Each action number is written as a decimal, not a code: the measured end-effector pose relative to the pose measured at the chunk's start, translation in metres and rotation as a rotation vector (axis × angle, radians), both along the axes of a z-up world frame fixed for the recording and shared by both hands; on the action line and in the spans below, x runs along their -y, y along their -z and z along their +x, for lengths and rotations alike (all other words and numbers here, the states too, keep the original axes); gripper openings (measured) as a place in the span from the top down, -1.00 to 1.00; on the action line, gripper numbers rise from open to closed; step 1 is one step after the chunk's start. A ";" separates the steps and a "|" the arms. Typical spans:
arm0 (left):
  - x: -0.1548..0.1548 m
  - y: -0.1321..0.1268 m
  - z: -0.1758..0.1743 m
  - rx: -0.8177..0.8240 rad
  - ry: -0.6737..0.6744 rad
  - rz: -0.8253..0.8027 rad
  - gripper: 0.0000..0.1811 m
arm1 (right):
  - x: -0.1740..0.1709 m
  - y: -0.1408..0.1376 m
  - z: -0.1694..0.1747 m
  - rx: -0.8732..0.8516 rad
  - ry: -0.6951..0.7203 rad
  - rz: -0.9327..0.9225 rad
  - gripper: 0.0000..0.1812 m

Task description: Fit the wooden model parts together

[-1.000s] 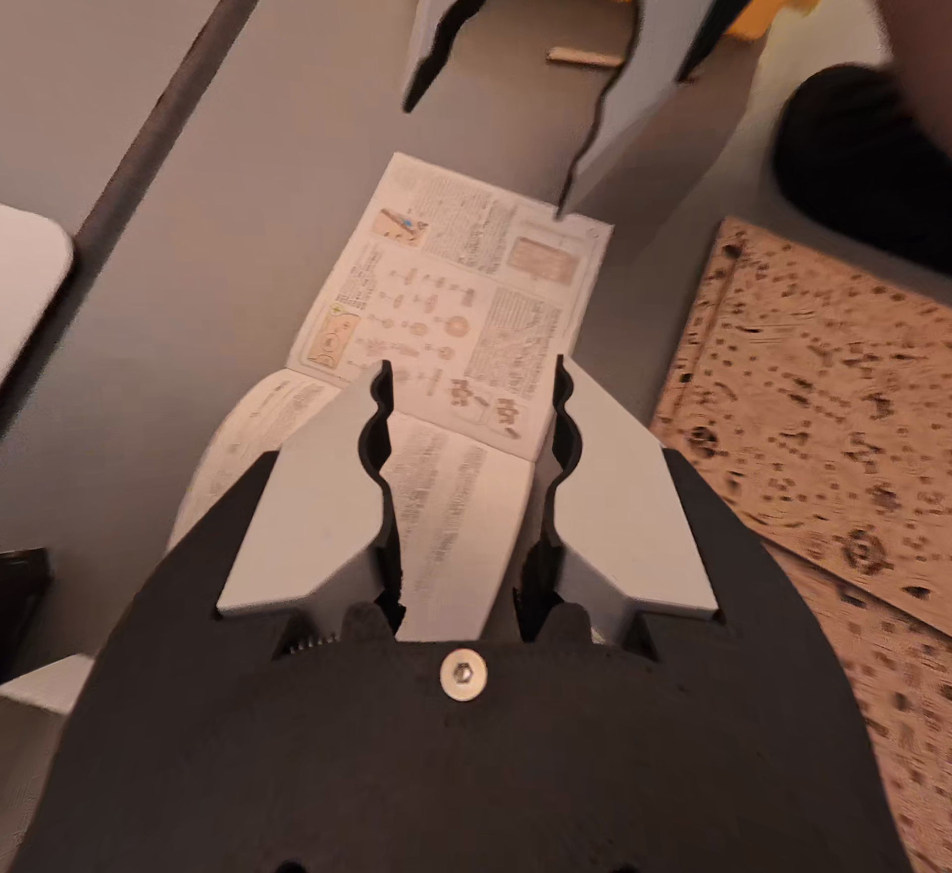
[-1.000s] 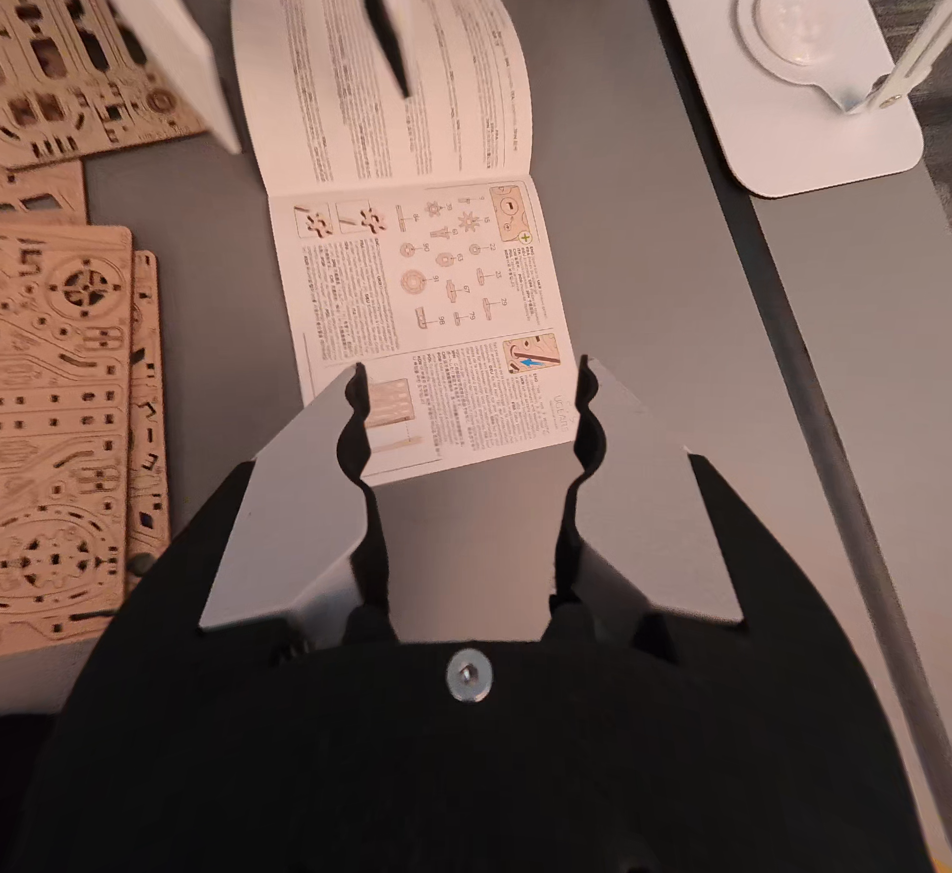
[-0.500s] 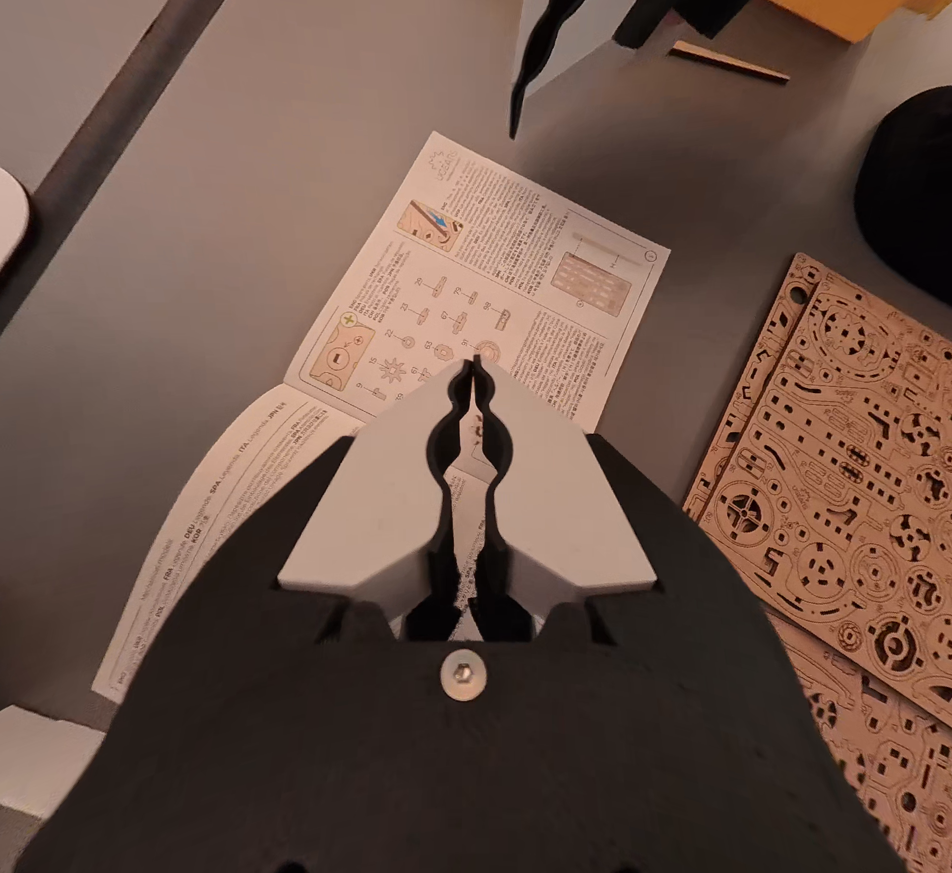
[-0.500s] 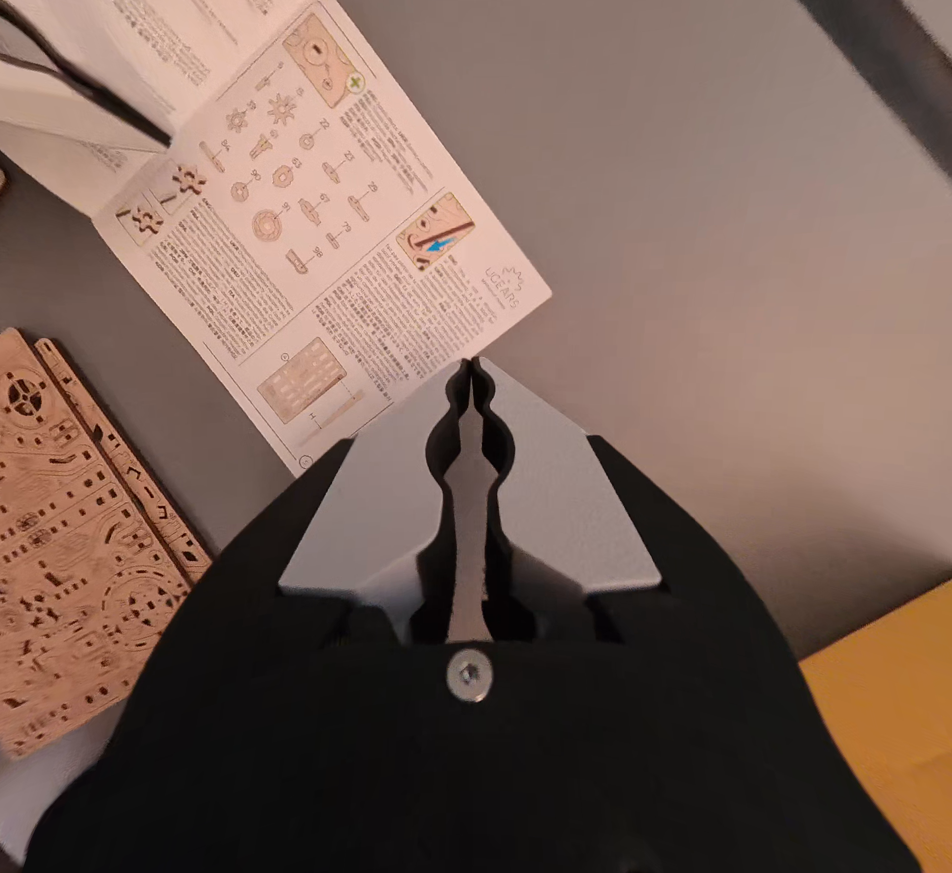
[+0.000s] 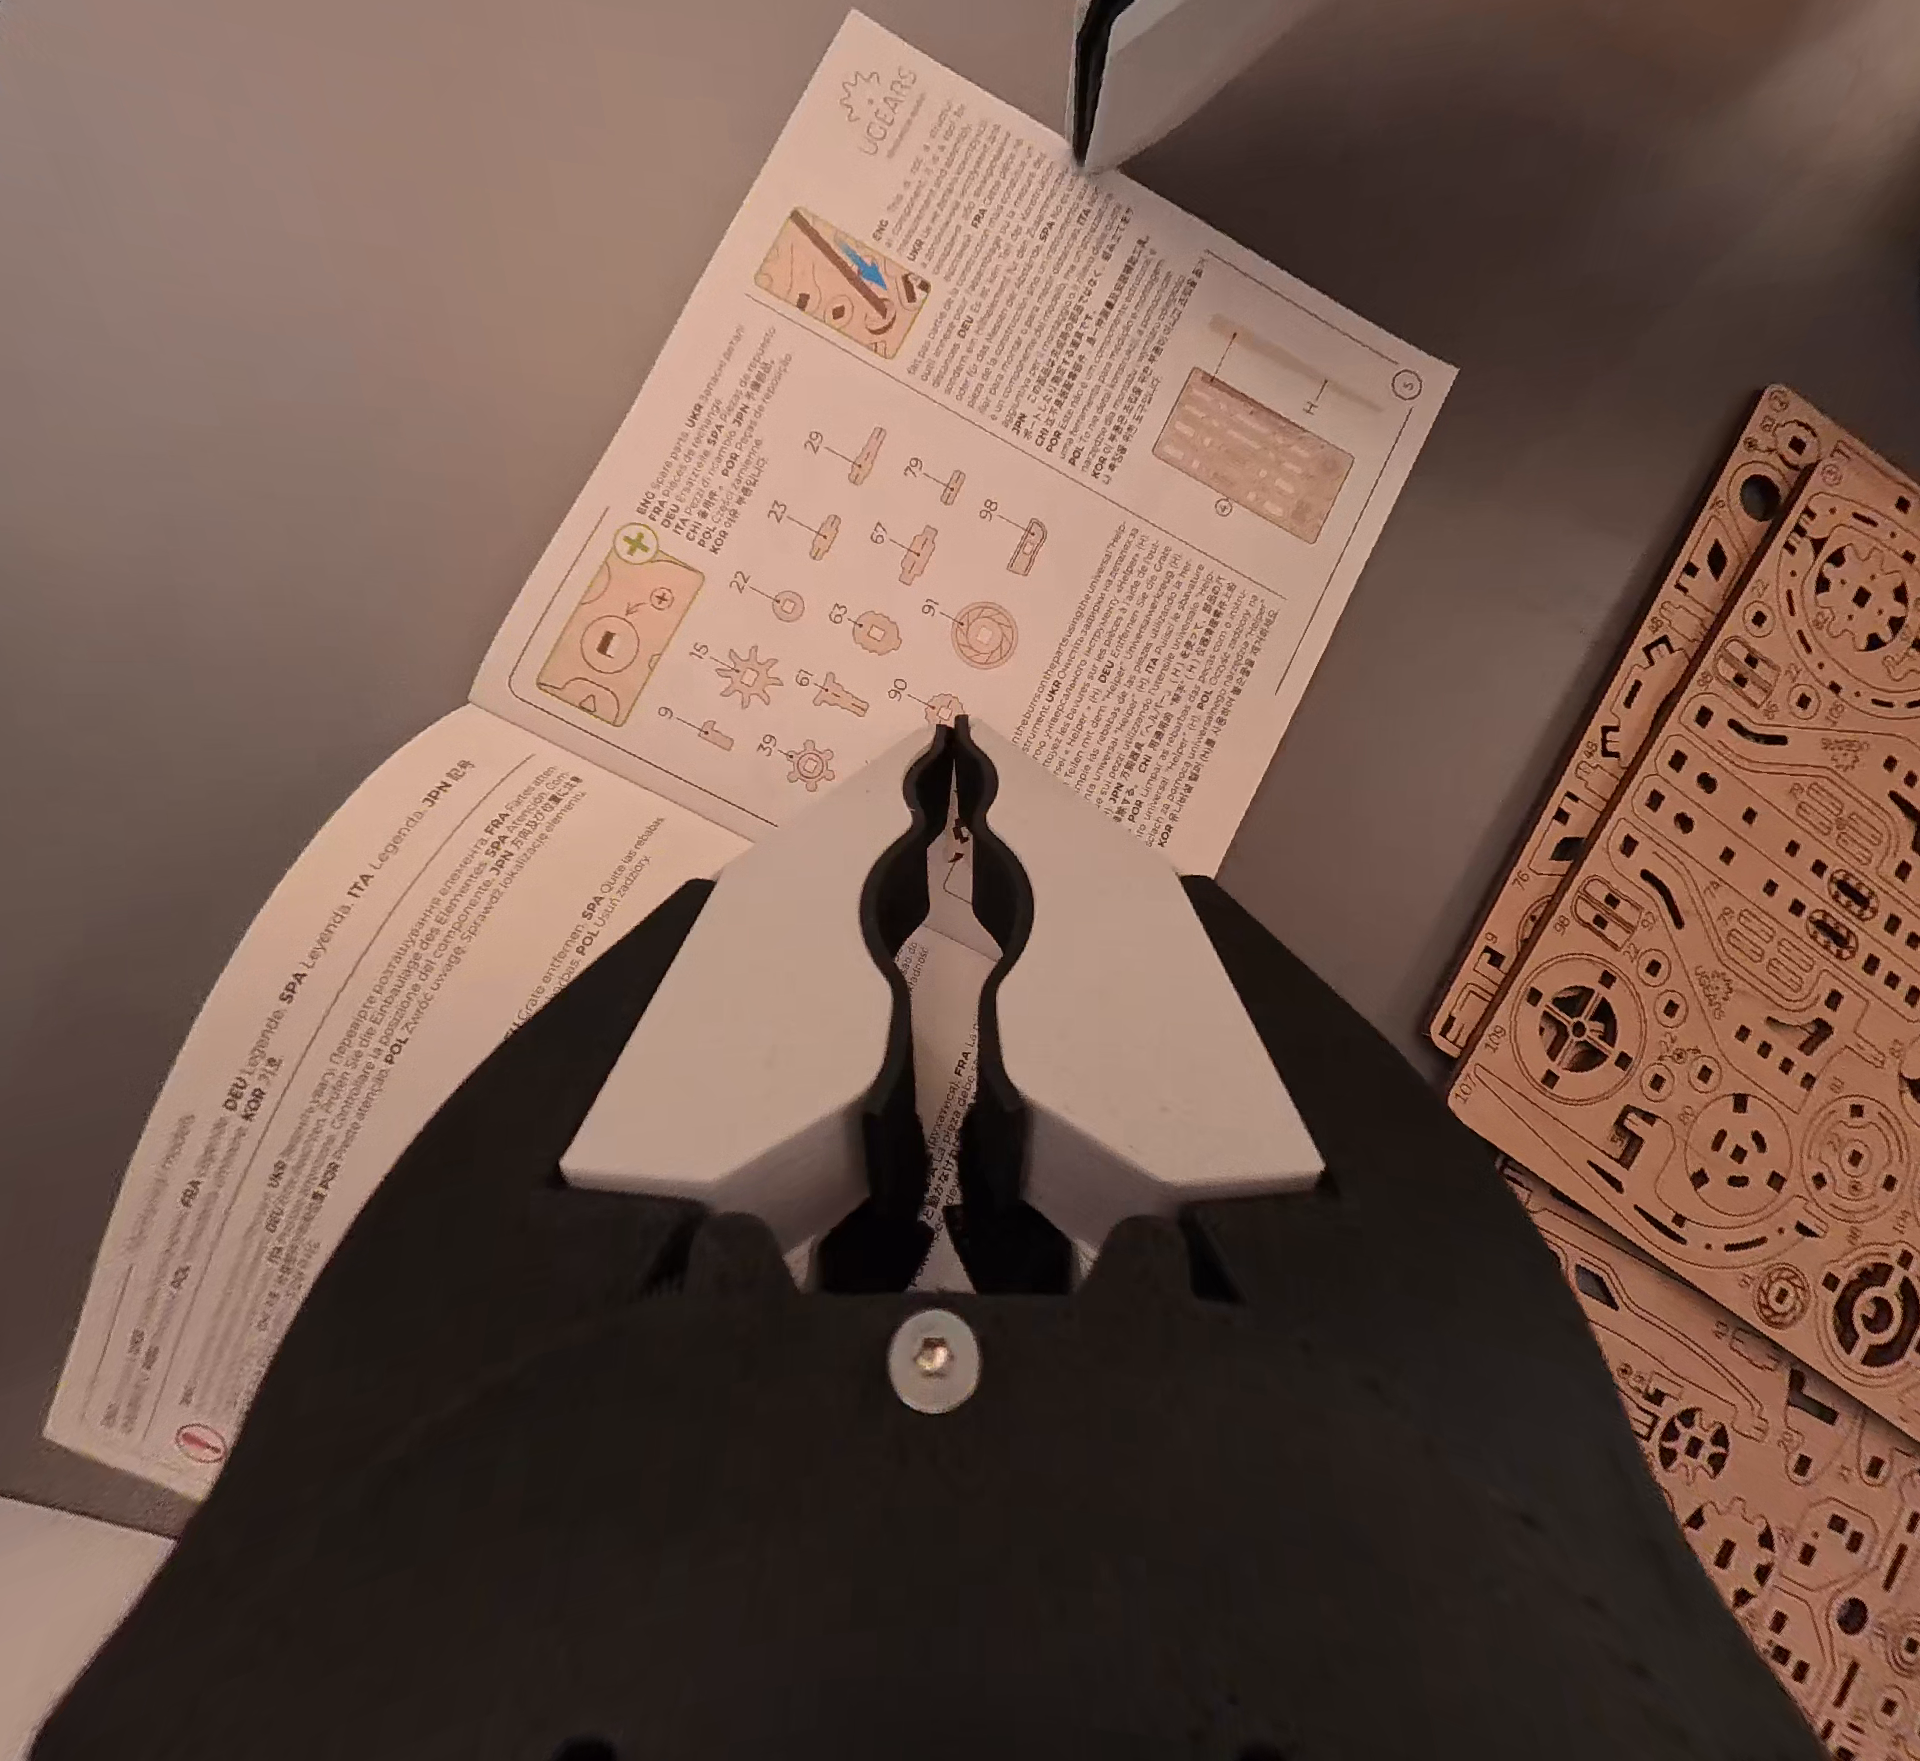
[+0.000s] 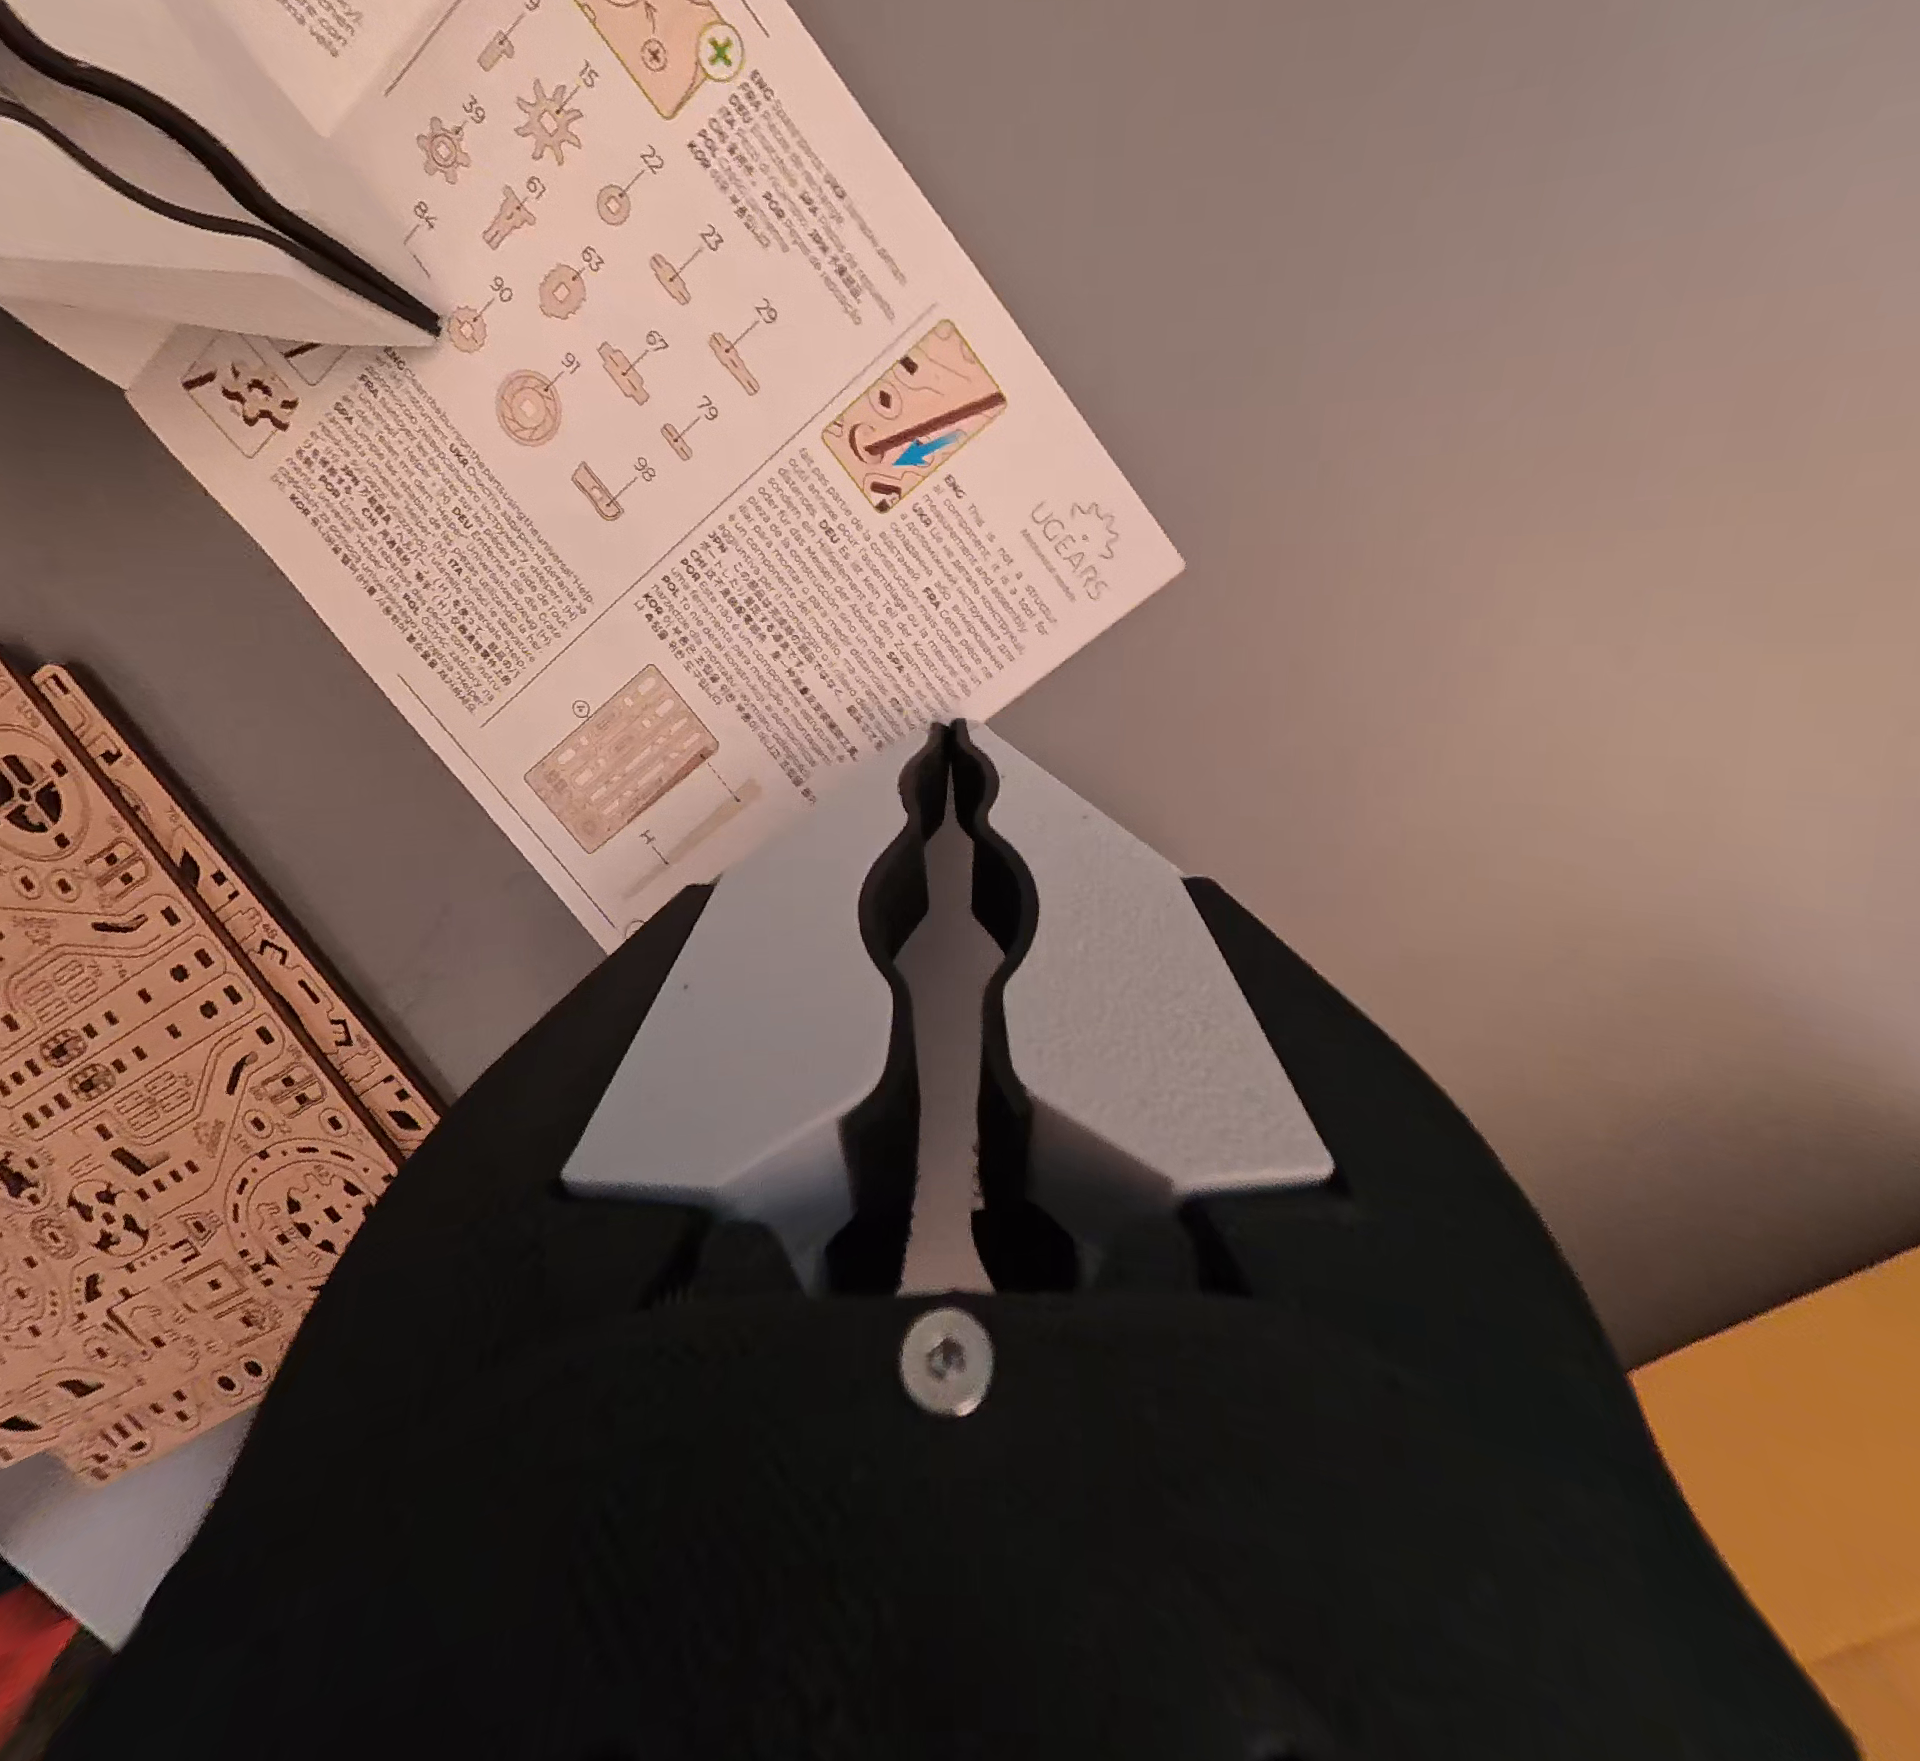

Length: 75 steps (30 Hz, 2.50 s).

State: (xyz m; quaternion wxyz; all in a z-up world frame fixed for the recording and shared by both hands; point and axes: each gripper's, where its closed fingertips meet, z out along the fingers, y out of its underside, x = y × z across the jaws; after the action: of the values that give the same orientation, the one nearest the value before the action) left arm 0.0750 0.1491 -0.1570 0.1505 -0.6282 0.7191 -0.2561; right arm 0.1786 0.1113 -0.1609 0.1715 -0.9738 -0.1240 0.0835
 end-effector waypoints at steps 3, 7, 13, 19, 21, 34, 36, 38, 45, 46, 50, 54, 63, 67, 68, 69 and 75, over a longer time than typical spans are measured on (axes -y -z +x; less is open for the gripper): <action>0.001 0.001 0.000 -0.001 -0.001 -0.004 1.00 | -0.001 0.000 -0.004 0.021 -0.020 0.001 1.00; 0.001 0.001 0.000 -0.002 0.000 0.008 1.00 | -0.002 0.000 -0.005 0.059 -0.035 0.001 1.00; 0.001 0.001 0.001 0.001 -0.003 0.012 1.00 | -0.006 0.000 -0.012 0.048 -0.050 0.017 1.00; 0.001 0.001 0.001 0.003 -0.004 0.009 1.00 | -0.009 0.000 -0.016 0.006 -0.045 0.033 1.00; 0.001 0.001 0.001 0.004 -0.005 0.008 1.00 | -0.011 0.000 -0.017 -0.003 -0.047 0.045 1.00; 0.028 -0.024 0.005 0.091 0.081 -0.179 0.72 | -0.018 0.000 -0.033 -0.103 -0.061 0.078 1.00; 0.036 -0.036 0.005 0.124 0.125 -0.165 0.46 | -0.018 0.000 -0.033 -0.111 -0.059 0.077 1.00; 0.046 -0.042 0.004 0.143 0.177 -0.090 0.32 | -0.018 0.000 -0.033 -0.117 -0.058 0.078 1.00; 0.049 -0.017 0.005 0.077 0.283 0.457 0.23 | -0.017 0.000 -0.033 -0.141 -0.052 0.079 1.00; 0.050 -0.016 0.006 0.081 0.293 0.492 0.23 | -0.017 0.000 -0.033 -0.141 -0.053 0.080 1.00; 0.045 -0.023 0.012 0.135 0.301 0.629 0.34 | -0.017 0.000 -0.033 -0.135 -0.057 0.080 1.00; 0.042 -0.022 0.011 0.139 0.322 0.685 0.37 | -0.017 0.000 -0.032 -0.129 -0.059 0.078 1.00; 0.033 -0.035 0.011 0.190 0.253 0.659 0.49 | -0.033 -0.056 -0.016 -0.178 0.000 0.332 0.98; 0.026 -0.048 0.009 0.225 0.191 0.630 0.49 | -0.032 -0.069 0.012 -0.153 0.104 0.384 0.98; 0.024 -0.050 0.008 0.230 0.176 0.624 0.49 | -0.032 -0.067 0.016 -0.158 0.128 0.374 0.98; 0.022 -0.052 0.008 0.234 0.164 0.618 0.49 | -0.032 -0.064 0.017 -0.170 0.144 0.365 0.98; 0.015 -0.059 0.003 0.262 0.070 0.584 0.51 | -0.048 -0.074 -0.034 -0.441 0.084 0.410 0.98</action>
State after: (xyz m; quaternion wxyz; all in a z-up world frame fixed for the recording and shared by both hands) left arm 0.0775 0.1344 -0.0983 0.4070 -0.4950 0.7579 -0.1227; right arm 0.1443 0.1593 -0.0868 0.3906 -0.8815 -0.0578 0.2591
